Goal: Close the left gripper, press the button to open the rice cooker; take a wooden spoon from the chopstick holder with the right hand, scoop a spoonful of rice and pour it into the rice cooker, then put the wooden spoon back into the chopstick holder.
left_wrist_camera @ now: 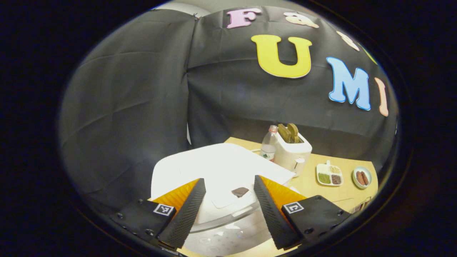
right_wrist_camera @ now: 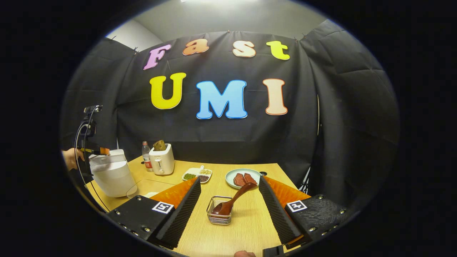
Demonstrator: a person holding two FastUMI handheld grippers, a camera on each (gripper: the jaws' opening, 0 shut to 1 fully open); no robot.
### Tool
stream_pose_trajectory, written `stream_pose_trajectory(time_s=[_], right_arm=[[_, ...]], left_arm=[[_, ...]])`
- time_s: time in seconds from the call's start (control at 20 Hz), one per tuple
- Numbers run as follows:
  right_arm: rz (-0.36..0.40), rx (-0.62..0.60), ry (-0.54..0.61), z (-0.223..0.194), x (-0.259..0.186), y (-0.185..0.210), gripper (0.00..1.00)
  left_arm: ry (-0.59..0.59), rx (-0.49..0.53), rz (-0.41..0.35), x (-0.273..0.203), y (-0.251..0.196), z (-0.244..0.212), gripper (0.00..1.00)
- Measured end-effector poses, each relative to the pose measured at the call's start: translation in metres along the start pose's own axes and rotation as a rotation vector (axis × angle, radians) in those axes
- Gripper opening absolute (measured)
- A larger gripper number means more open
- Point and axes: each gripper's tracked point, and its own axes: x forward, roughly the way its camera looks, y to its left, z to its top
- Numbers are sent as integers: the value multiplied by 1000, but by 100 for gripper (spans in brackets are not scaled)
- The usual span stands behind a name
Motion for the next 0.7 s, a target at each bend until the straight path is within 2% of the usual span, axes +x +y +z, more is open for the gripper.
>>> stream_pose_trajectory(time_s=[0.3,0.45,0.5,0.7], right_arm=[[-1,-9,2,0,-2,3,99],[2,-8,5,-1,-1,7,99],[6,-6,5,-1,1,10,99],[36,0,-9,6,4,26,99]], left_arm=[[44,64,0,0,7,-12,96],[60,51,-10,-4,5,-17,96],[50,53,-18,-3,5,-15,100],[13,74,-43,-3,4,-10,98]])
